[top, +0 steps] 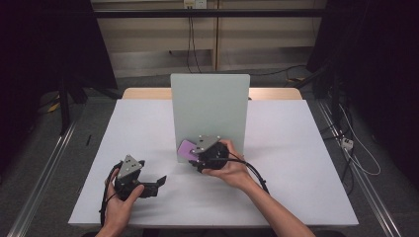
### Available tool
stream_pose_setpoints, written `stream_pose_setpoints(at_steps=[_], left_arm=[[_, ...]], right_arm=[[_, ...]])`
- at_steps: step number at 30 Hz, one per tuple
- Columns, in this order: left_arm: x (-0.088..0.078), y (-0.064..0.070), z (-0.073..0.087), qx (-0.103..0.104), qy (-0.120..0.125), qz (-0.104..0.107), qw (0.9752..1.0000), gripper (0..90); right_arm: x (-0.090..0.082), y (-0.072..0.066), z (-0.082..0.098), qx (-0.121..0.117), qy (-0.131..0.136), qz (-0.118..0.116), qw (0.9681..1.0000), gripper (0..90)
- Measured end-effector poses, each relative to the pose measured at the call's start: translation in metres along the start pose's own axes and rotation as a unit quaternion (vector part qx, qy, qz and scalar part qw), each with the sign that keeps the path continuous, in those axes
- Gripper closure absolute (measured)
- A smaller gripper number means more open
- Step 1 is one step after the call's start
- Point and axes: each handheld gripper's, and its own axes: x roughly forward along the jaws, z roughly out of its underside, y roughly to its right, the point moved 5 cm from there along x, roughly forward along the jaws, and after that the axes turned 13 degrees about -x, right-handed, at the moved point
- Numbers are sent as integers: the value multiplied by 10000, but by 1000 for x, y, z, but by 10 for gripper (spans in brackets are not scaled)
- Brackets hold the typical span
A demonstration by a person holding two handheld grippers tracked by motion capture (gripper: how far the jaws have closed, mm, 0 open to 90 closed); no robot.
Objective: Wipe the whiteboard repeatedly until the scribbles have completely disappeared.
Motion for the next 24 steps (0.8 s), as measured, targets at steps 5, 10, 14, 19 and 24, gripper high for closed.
stream_pose_setpoints(at_steps=[5,10,14,19,24], left_arm=[[-1,-1,0,-44,31,5,10000,52],[-2,-1,0,-34,23,15,10000,51],[-1,-2,1,-59,4,11,10000,51],[-2,-4,1,-124,23,8,9999,52],[-2,-5,1,-116,28,4,9999,52]], right_arm=[[12,-6,-5,6,-37,-257,9997,415],[17,-8,-7,25,1,-378,9993,415],[12,-6,-5,122,52,-397,9991,415],[-5,0,-4,249,251,-355,9987,415],[-18,5,-1,363,359,-320,9982,415]])
